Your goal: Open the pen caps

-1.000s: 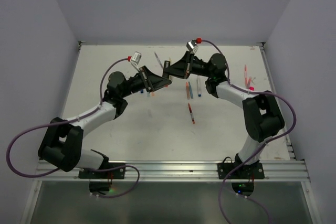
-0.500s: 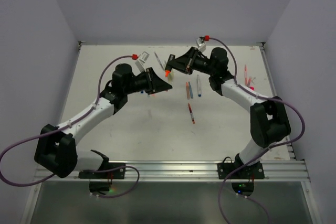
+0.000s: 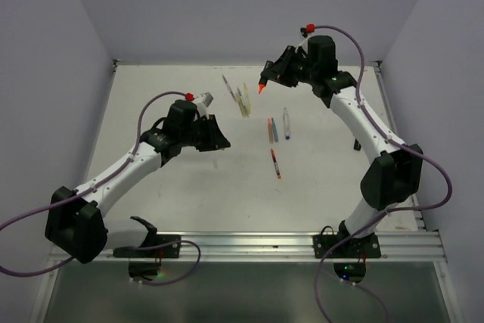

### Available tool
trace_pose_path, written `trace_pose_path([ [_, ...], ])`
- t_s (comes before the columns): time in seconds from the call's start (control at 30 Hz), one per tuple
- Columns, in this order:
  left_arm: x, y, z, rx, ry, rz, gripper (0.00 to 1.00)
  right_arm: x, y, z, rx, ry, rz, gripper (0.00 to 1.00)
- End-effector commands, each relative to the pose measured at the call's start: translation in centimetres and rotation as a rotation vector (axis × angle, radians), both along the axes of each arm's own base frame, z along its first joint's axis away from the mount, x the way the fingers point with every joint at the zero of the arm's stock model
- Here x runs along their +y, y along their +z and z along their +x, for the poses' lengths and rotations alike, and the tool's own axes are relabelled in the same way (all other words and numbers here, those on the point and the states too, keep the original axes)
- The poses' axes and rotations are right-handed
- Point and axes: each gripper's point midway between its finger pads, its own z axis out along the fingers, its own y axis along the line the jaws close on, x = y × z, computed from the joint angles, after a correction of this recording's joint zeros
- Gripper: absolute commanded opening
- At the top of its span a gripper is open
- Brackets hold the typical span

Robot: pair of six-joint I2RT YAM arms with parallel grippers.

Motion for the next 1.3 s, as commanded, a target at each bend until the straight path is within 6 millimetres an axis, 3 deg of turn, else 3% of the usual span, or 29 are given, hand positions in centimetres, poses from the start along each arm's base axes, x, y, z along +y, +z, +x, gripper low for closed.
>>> trace_pose_path([
  [0.0, 7.2, -2.8, 3.2, 0.045, 0.268, 0.280, 0.00, -5.6, -9.7, -2.7, 0.270, -0.003, -0.403, 0.00],
  [0.07, 9.2, -3.8, 4.2, 0.055, 0.314, 0.328, 0.00, -7.5, -11.7, -3.8, 0.349, -0.005, -0.488, 0.00],
  [0.1, 11.1, -4.2, 5.1, 0.059, 0.375, 0.356, 0.00, -8.4, -12.4, -3.9, 0.376, -0.012, -0.503, 0.00],
  [0.2, 13.2, -5.3, 7.0, 0.050, 0.422, 0.414, 0.00, -10.9, -14.5, -4.2, 0.451, -0.042, -0.543, 0.00],
  [0.33, 13.3, -8.2, 8.8, 0.105, 0.407, 0.475, 0.00, -13.2, -15.9, -3.6, 0.490, -0.066, -0.606, 0.00],
  [0.5, 13.3, -9.4, 11.6, 0.106, 0.419, 0.504, 0.00, -15.0, -17.4, -3.2, 0.535, -0.072, -0.702, 0.00],
  [0.57, 13.7, -11.0, 12.0, 0.145, 0.419, 0.542, 0.00, -15.4, -18.3, -3.1, 0.555, -0.061, -0.724, 0.00],
  [0.73, 14.5, -11.7, 14.0, 0.146, 0.433, 0.547, 0.00, -15.7, -20.6, -2.7, 0.585, -0.015, -0.748, 0.00],
  [0.83, 14.5, -12.2, 14.5, 0.152, 0.428, 0.549, 0.00, -14.7, -21.9, -2.2, 0.590, 0.034, -0.717, 0.00],
  [1.03, 14.3, -13.7, 14.6, 0.166, 0.408, 0.529, 0.01, -13.9, -24.7, -0.5, 0.593, 0.075, -0.698, 0.00],
  [1.27, 14.1, -14.8, 14.5, 0.175, 0.407, 0.507, 0.09, -13.6, -25.9, 0.3, 0.574, 0.071, -0.689, 0.00],
])
